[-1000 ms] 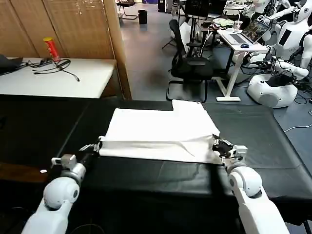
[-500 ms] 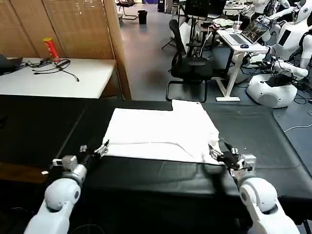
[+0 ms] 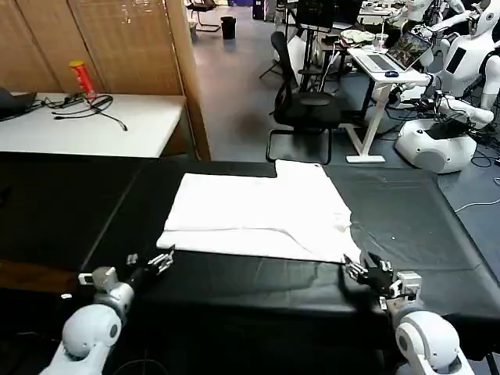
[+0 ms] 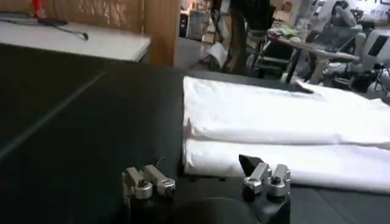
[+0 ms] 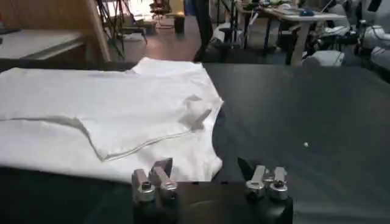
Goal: Fold and organize the clothes.
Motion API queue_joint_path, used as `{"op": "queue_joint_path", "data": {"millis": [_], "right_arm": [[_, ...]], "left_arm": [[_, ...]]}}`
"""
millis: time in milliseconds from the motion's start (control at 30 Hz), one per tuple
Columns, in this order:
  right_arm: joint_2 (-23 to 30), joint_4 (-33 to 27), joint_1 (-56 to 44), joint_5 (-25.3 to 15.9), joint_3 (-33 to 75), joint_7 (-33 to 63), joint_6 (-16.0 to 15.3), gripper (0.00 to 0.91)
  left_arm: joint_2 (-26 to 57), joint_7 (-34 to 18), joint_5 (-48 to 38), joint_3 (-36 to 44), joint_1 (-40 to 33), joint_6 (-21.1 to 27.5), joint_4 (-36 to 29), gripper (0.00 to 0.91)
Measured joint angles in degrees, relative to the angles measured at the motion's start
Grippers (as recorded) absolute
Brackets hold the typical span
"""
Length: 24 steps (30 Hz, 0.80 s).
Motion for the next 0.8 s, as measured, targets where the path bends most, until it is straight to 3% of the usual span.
{"op": "queue_joint_path", "data": {"millis": [33,367,800], "right_arm": [[0.0,0.0,-0.1,-0.1,0.0,0.0,0.0,0.068],[-0.3,2.1,-2.1,-0.1,0.5,1.8,-1.6,0.039],[-3.0,10.5,-9.5,0.6,2.9,6.5,-11.5,0.039]], "left_arm": [[0.0,0.0,0.0,0.0,0.0,0.0,0.0,0.0],[0.2,0.2,-0.7,0.3,0.0,0.0,-0.2,0.0],[2.8,-4.4,3.5,-0.9,7.8,4.8,-10.8,0.0]]}}
